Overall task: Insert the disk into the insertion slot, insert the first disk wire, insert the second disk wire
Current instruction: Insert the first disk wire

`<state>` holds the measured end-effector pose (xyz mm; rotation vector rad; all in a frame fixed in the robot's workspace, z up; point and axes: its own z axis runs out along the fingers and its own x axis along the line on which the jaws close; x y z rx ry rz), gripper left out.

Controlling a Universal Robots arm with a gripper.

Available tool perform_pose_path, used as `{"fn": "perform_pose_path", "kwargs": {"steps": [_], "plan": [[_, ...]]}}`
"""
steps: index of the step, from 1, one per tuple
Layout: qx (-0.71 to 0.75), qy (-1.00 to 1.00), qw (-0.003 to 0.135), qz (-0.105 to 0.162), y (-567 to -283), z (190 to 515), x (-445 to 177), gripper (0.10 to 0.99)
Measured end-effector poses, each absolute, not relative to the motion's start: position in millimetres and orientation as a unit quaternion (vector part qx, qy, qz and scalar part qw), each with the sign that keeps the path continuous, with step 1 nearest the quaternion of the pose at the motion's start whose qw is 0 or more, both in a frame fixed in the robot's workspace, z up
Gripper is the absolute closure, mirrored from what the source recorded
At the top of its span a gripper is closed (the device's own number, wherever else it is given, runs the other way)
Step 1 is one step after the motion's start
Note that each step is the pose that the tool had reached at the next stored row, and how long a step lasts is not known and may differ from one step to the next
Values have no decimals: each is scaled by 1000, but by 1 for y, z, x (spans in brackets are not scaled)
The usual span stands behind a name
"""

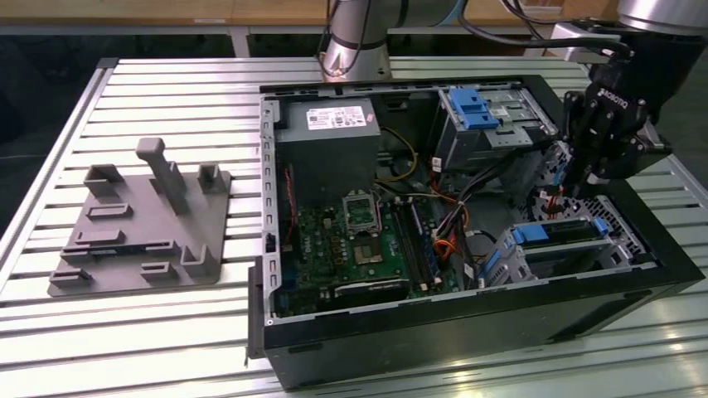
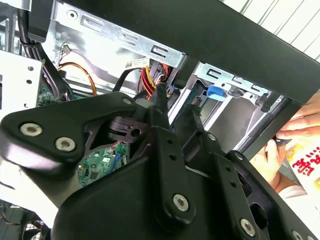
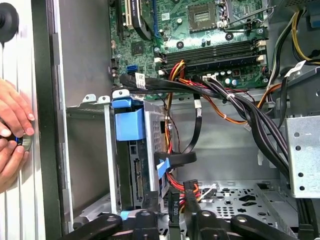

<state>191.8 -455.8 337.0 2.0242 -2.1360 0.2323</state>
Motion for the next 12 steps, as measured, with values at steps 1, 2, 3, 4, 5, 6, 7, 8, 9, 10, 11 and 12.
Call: {"fn": "perform_pose_path", "kwargs": {"steps": [1, 2, 3, 4, 5, 6, 7, 8, 9, 10, 11, 12], "plan": [[683, -720, 95, 78, -456, 337, 192, 749], [683, -720, 95, 78, -455, 337, 192, 816], [683, -720, 95, 78, -455, 336, 192, 882], [683, -720, 95, 78, -455, 336, 192, 882], [683, -720, 95, 78, -455, 336, 192, 882], [683, -720, 95, 78, -455, 336, 192, 918], [683, -720, 95, 78, -455, 336, 192, 918], [683, -720, 95, 79, -455, 336, 192, 918], [683, -720, 95, 79, -455, 336, 192, 918], [683, -720, 95, 79, -455, 336, 192, 918], [683, -720, 95, 79, -455, 336, 192, 918], [683, -720, 95, 79, -455, 336, 192, 918]]}}
